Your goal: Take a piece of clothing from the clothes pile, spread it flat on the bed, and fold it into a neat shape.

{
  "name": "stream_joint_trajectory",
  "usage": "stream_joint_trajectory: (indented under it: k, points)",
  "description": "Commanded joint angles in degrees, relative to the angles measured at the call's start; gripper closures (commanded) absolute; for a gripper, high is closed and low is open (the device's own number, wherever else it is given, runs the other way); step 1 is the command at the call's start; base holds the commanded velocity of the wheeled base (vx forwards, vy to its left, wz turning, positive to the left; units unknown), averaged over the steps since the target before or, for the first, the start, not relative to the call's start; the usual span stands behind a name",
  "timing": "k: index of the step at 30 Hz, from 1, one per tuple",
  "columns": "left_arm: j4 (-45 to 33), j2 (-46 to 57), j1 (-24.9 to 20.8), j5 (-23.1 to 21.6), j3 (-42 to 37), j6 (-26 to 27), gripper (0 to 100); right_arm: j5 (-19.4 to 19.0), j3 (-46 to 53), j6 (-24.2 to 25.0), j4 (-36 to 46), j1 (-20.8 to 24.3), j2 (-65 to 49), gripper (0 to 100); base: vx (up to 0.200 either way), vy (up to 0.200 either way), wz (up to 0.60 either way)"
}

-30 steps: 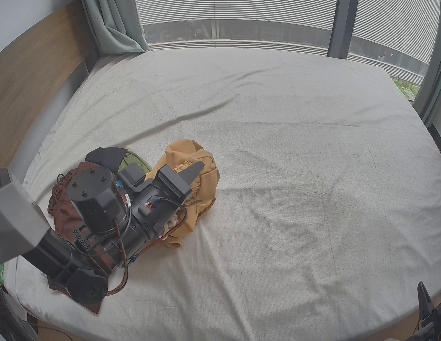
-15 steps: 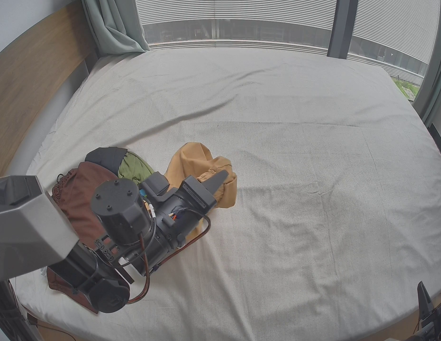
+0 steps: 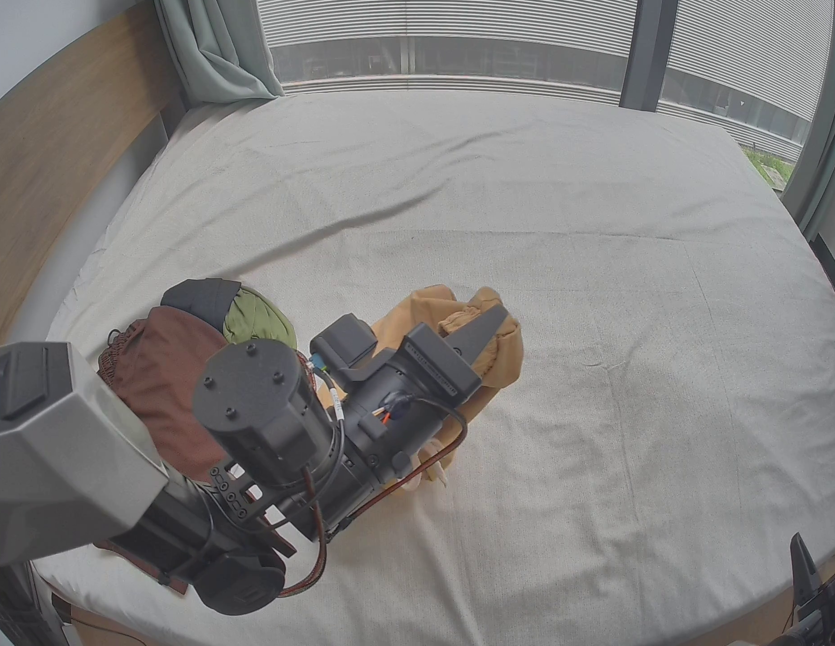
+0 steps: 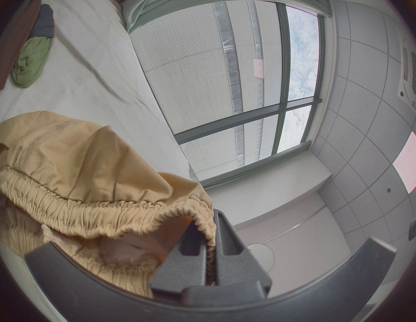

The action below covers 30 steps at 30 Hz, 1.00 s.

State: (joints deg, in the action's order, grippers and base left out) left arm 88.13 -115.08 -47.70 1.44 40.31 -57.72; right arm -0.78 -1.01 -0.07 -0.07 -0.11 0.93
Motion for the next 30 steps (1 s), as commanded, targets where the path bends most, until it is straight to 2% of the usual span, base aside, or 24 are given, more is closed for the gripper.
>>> stream_joint_trajectory:
  k: [1,13,20,30]
  points:
    - [-0.1,0.6,-1.8,0.0,1.7,0.0,100,0.0,1.0,0.0,0.0,0.0,-0.5,0,0.0,0.0,0.0]
    - [0.1,-0.9,-6.5,-2.1,5.9,0.0,100,-0.1,1.0,0.0,0.0,0.0,-0.5,0,0.0,0.0,0.0]
    - [0.3,-2.1,-7.2,-4.3,6.7,0.1,100,0.0,1.0,0.0,0.0,0.0,-0.5,0,0.0,0.0,0.0]
    - [0.4,-4.6,-8.0,-4.3,7.6,0.2,100,0.0,1.0,0.0,0.0,-0.1,-0.5,0,0.0,0.0,0.0]
